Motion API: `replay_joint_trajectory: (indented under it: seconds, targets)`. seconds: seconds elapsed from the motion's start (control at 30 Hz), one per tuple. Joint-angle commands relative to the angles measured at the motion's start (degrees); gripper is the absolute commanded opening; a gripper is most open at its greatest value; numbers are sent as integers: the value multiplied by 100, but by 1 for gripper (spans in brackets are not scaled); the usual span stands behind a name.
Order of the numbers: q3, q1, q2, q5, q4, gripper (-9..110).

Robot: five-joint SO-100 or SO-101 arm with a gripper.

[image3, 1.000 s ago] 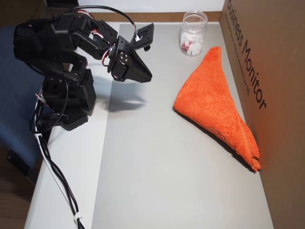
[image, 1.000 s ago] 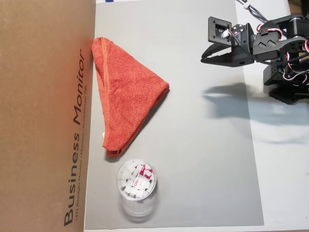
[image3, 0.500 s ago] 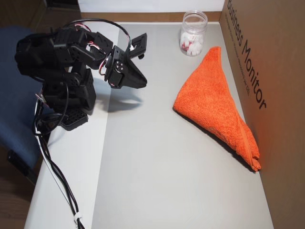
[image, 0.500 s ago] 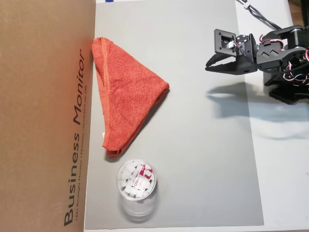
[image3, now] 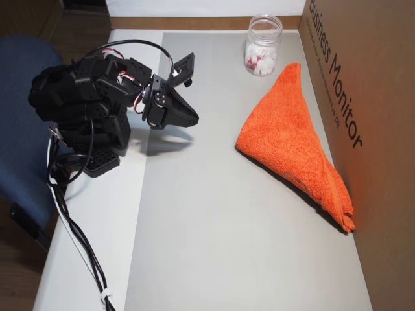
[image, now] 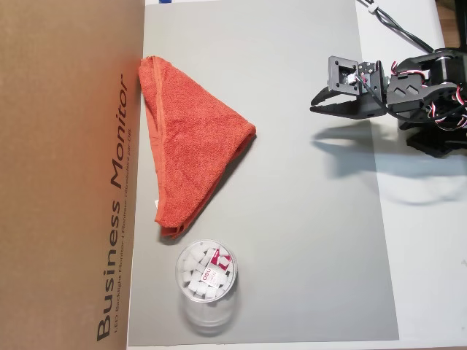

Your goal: Fold the blanket.

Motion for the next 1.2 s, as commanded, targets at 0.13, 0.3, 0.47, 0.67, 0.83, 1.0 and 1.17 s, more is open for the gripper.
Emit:
replay_joint_trajectory:
  seconds: [0.13, 0.3, 0.47, 0.67, 0.83, 1.0, 1.17]
  targets:
    - [97, -35, 114, 35, 229, 0]
    - [97, -26, 114, 70, 738, 0]
    - [97, -9, 114, 70, 1301, 0]
    - [105, -35, 114, 70, 2030, 0]
    - [105, 26, 114, 70, 2865, 0]
    - [105, 53, 114, 70, 3542, 0]
    - [105, 53, 114, 70, 3542, 0]
